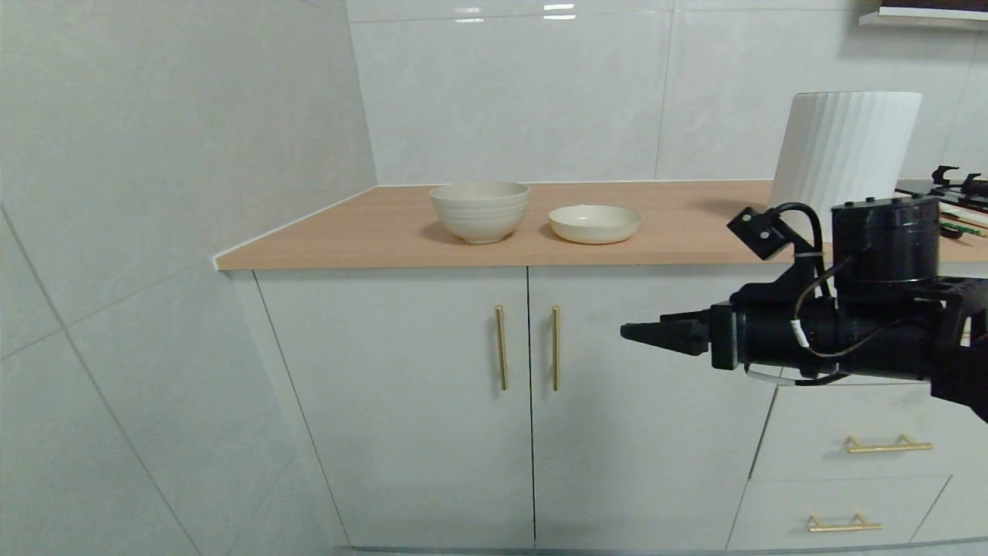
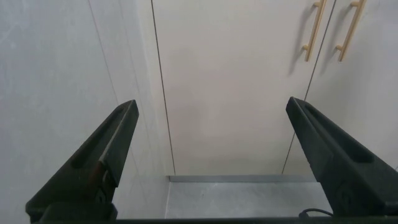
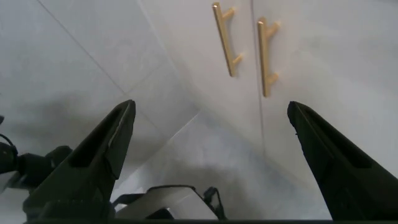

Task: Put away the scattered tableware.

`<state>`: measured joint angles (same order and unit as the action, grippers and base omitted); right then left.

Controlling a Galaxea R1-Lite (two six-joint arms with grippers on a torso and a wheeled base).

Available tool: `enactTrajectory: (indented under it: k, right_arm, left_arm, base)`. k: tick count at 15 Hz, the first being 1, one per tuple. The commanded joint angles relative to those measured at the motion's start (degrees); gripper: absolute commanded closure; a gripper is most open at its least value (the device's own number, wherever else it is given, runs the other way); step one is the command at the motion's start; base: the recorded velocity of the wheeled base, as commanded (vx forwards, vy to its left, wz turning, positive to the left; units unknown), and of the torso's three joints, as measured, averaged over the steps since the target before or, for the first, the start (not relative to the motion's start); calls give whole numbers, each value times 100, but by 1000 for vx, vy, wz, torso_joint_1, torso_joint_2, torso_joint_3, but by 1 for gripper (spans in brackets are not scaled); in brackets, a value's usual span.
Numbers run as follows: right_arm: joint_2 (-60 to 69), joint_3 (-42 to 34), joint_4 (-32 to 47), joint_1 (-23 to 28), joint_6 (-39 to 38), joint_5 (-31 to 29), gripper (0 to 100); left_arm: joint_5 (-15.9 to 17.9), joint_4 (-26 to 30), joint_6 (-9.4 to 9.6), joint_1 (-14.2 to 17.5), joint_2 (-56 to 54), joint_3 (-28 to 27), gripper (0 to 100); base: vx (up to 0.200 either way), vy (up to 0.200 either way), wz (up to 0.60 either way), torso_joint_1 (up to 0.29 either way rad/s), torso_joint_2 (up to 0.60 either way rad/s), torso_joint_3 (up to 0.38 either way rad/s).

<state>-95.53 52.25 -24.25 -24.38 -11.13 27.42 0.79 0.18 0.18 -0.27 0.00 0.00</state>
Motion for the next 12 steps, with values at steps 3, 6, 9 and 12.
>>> enactTrajectory:
  k: [3, 6, 9, 12]
  right_arm:
    - [-1469, 796, -19, -462, -355, -8, 0]
    - [-2067, 1288, -36, -489, -434, -8, 0]
    - [-2568, 1710, -247, -515, -451, -79, 0]
    - [-3121, 1850, -1038, -506, -478, -131, 0]
  left_arm:
    - [0, -1, -1, 0, 0, 0, 0]
    - [0, -1, -1, 0, 0, 0, 0]
    - [0, -1, -1, 0, 0, 0, 0]
    - [0, -1, -1, 0, 0, 0, 0]
  base:
    - [0, 0, 0, 0, 0, 0]
    - [0, 0, 0, 0, 0, 0]
    - [0, 0, 0, 0, 0, 0]
    - [0, 0, 0, 0, 0, 0]
